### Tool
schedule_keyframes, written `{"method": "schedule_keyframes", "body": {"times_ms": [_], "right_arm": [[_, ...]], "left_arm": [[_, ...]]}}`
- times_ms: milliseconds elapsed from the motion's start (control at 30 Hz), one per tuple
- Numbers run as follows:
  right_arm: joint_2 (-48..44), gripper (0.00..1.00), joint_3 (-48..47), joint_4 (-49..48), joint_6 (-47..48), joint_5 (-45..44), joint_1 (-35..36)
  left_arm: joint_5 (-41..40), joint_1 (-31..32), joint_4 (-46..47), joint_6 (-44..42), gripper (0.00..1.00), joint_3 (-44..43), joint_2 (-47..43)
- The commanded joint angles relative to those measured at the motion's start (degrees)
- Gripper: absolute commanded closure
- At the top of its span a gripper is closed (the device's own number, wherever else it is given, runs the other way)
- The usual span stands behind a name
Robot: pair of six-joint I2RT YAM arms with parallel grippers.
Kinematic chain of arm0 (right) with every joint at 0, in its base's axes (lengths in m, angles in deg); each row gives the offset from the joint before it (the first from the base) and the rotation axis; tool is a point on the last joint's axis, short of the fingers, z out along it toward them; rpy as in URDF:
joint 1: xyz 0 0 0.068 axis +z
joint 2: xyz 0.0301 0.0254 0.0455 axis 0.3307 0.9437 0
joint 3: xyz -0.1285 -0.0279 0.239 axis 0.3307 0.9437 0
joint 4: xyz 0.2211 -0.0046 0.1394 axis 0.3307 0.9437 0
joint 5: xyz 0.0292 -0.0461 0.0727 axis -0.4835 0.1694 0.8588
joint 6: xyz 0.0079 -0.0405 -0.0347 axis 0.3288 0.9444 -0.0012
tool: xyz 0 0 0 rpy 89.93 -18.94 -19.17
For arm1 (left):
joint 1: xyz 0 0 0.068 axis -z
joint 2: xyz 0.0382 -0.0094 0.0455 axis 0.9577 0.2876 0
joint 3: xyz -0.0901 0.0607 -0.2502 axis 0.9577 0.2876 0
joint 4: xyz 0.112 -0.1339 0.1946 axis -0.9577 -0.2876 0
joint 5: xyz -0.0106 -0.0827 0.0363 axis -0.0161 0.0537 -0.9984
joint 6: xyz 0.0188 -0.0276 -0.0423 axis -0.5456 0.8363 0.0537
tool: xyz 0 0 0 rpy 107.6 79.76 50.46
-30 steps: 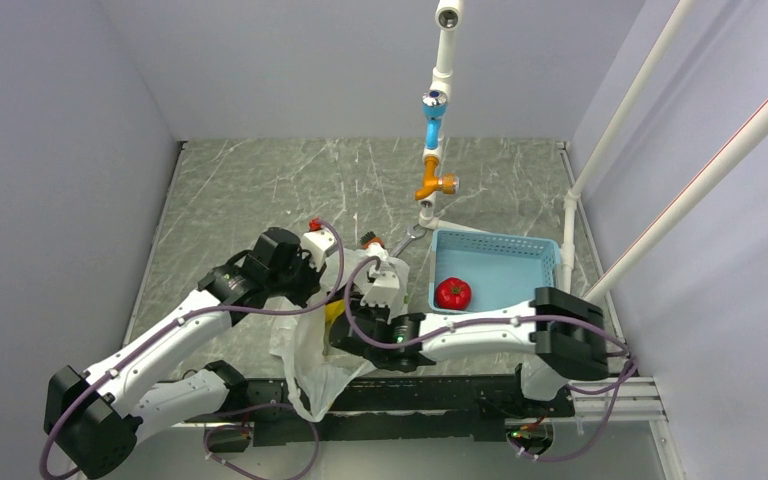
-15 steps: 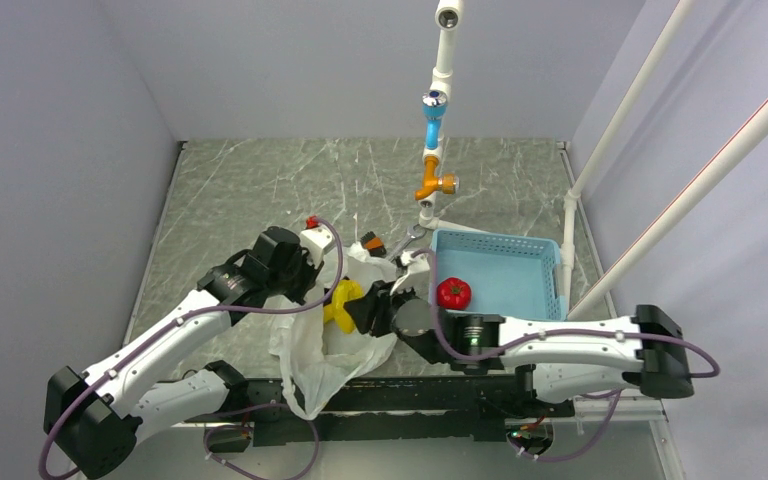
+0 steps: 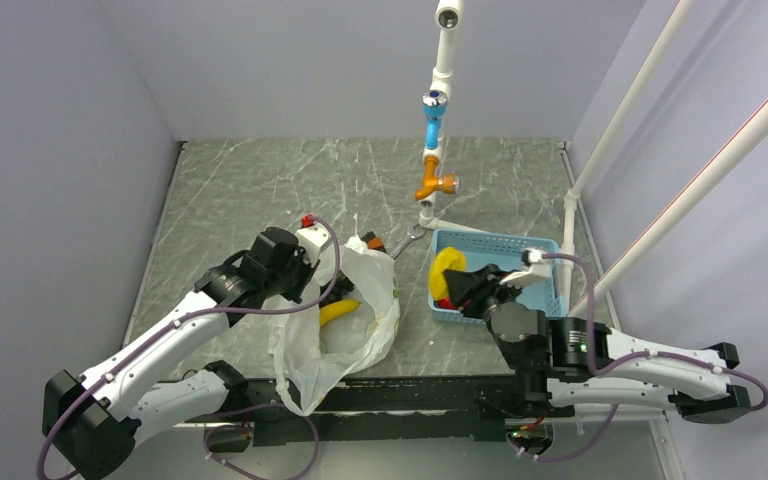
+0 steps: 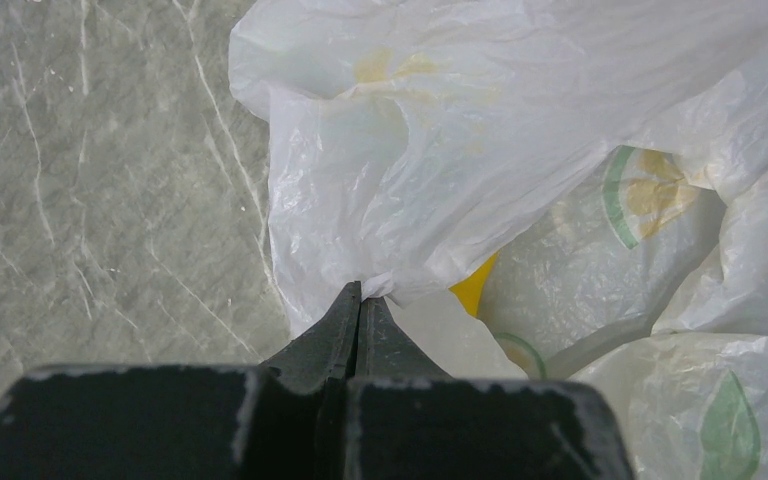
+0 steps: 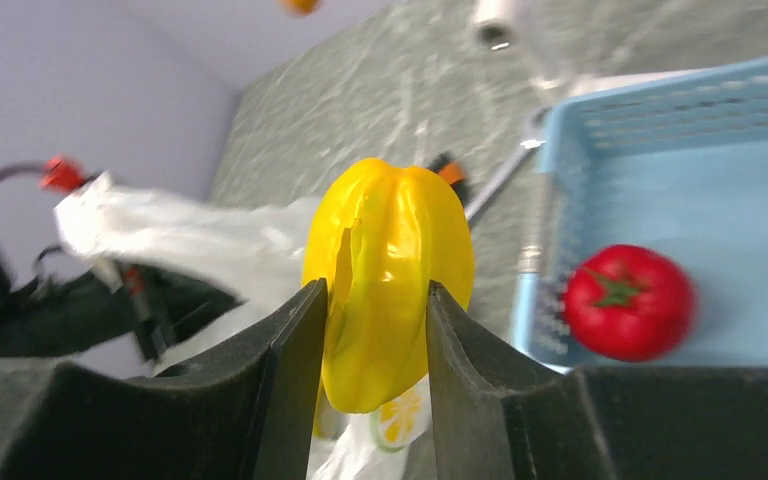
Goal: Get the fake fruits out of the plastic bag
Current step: Place the fake fruit in the bin.
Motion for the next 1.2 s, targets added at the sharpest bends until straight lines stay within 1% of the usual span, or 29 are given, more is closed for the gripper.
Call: {"method": "schedule_keyframes", "body": {"times_ms": [0,67,100,167,233,300,333,400,433,467,533,633,700,767,933,1000,1033,1067,1133,1167], "right_arm": [[-2.8,0.63,-1.1,31.3,-29.8,-15.8,-0.3],[-2.5,0.62,-1.1,38.5,-36.9,-17.0,-0.6],[-2.0,0.61,-1.0,40.3,-38.5,-17.3,-1.0],[0.0,0.60,-1.1,39.8,-37.9,-17.5,-2.7],[2.6,0.59,-1.4,36.9,-34.6,-16.7,-6.0],[5.5,0.59,-1.2,29.7,-27.3,-14.5,-12.0],[6.8,0.58,-0.6,24.1,-21.2,-12.3,-15.9],[9.3,0.58,0.9,10.3,-6.5,-4.5,-24.5],[10.5,0.58,1.5,4.7,0.2,2.2,-28.9],[12.0,0.58,1.7,1.4,2.5,6.3,-33.8],[15.5,0.59,1.0,-1.6,3.6,12.0,-39.6],[20.7,0.60,-0.6,-3.1,2.9,19.9,-45.1],[24.0,0.61,-0.7,-5.3,2.6,24.7,-46.7],[27.6,0.61,-0.7,-6.9,2.4,27.5,-47.1],[33.8,0.59,-1.3,-8.4,3.5,31.4,-47.4],[35.1,0.55,-0.9,-9.8,4.0,32.5,-47.4],[35.6,0.53,-0.9,-10.1,4.3,32.9,-47.5],[36.1,0.47,-0.9,-10.4,4.6,33.0,-47.5],[36.5,0.33,-0.7,-11.0,5.5,33.1,-47.6],[36.7,0.24,-0.8,-11.2,5.9,33.1,-47.7]], "left_arm": [[-0.8,0.2,0.2,0.4,1.00,-2.4,0.0],[-0.8,0.2,0.3,0.4,1.00,-2.3,-0.1],[-0.9,0.2,0.4,0.4,1.00,-2.3,-0.2],[-0.9,0.2,0.3,0.3,1.00,-2.3,0.0],[-0.9,0.2,0.2,0.4,1.00,-2.4,0.2],[-1.0,0.2,0.2,0.4,1.00,-2.4,0.3],[-1.0,0.2,0.1,0.4,1.00,-2.4,0.4],[-1.3,0.2,0.1,0.4,1.00,-2.3,0.3],[-1.4,0.2,0.1,0.4,1.00,-2.2,0.4],[-1.5,0.2,0.2,0.5,1.00,-2.2,0.3],[-1.6,0.2,0.2,0.4,1.00,-2.2,0.2],[-1.6,0.2,0.2,0.4,1.00,-2.1,0.3],[-1.6,0.2,0.2,0.3,1.00,-2.1,0.4],[-1.4,0.2,0.2,0.3,1.00,-2.3,0.5],[-1.2,0.2,0.3,0.2,1.00,-2.3,0.6],[-1.1,0.2,0.3,0.1,1.00,-2.3,0.6],[-1.1,0.2,0.3,0.1,1.00,-2.4,0.6],[-1.0,0.2,0.3,0.1,1.00,-2.4,0.5],[-1.0,0.2,0.4,0.1,1.00,-2.4,0.4],[-1.0,0.2,0.4,0.1,1.00,-2.4,0.4]]}}
